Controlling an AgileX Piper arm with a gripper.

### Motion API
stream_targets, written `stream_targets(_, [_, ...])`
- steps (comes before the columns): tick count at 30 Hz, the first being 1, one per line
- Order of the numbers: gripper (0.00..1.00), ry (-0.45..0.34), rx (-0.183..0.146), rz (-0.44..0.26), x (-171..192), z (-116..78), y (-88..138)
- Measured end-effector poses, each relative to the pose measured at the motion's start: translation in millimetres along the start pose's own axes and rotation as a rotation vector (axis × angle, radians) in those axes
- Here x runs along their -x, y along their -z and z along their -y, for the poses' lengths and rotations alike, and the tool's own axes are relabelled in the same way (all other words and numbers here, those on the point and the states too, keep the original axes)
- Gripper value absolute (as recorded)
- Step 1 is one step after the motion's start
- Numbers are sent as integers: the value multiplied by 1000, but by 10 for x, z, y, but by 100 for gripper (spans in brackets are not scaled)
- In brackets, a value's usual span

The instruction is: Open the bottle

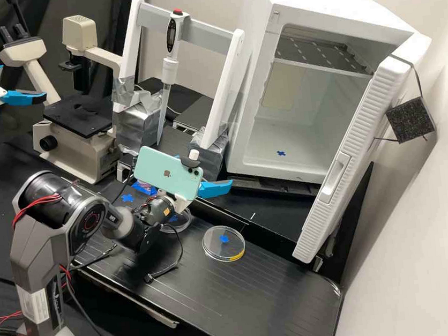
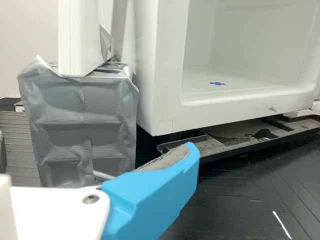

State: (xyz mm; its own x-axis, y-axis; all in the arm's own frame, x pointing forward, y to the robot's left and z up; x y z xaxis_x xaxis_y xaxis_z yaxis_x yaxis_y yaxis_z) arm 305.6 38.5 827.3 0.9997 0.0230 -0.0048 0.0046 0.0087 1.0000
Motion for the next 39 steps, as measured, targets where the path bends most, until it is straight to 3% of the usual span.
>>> stream_targets(12, [100,7,-7,-8,96,6,11])
stream_targets(22, [100,-54,-24,-185,559,-86,272])
stream_targets(25, [100,-30,-23,-231,616,11,359])
stream_targets(29, [100,40,1,-259,649,192,418])
stream_targets(32, [100,83,28,-263,654,321,429])
stream_targets(39, [100,134,31,-234,621,465,367])
